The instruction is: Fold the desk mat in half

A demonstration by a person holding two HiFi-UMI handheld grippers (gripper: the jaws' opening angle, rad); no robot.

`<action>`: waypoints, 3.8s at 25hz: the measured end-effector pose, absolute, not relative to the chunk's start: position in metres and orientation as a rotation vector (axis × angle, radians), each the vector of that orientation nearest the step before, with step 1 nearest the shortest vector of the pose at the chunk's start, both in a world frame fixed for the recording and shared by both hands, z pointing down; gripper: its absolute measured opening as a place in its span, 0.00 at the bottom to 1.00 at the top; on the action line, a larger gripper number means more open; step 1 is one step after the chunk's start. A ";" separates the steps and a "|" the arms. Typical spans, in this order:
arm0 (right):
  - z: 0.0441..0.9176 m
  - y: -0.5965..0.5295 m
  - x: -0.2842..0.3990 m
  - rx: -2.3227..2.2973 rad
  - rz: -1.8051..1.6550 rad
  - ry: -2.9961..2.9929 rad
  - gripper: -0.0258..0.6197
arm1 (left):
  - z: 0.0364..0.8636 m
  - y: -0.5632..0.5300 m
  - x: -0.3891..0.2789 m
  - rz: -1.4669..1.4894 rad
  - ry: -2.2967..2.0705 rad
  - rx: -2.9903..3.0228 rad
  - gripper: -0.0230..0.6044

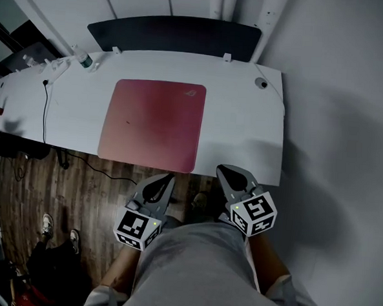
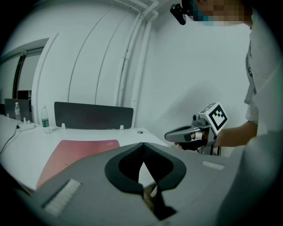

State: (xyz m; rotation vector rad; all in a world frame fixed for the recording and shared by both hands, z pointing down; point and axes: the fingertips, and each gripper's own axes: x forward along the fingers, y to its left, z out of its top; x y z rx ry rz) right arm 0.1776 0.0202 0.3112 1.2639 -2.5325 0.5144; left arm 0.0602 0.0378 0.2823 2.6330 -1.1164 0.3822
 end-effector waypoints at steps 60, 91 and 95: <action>0.458 0.024 0.193 1.358 0.861 -2.383 0.05 | 0.557 -0.002 0.100 1.673 -0.654 2.892 0.30; 0.442 0.005 0.181 1.236 0.786 -2.447 0.05 | 0.509 -0.011 0.088 1.279 -0.768 2.797 0.09; 0.437 0.004 0.178 1.223 0.767 -2.441 0.05 | 0.499 -0.012 0.086 1.261 -0.802 2.792 0.09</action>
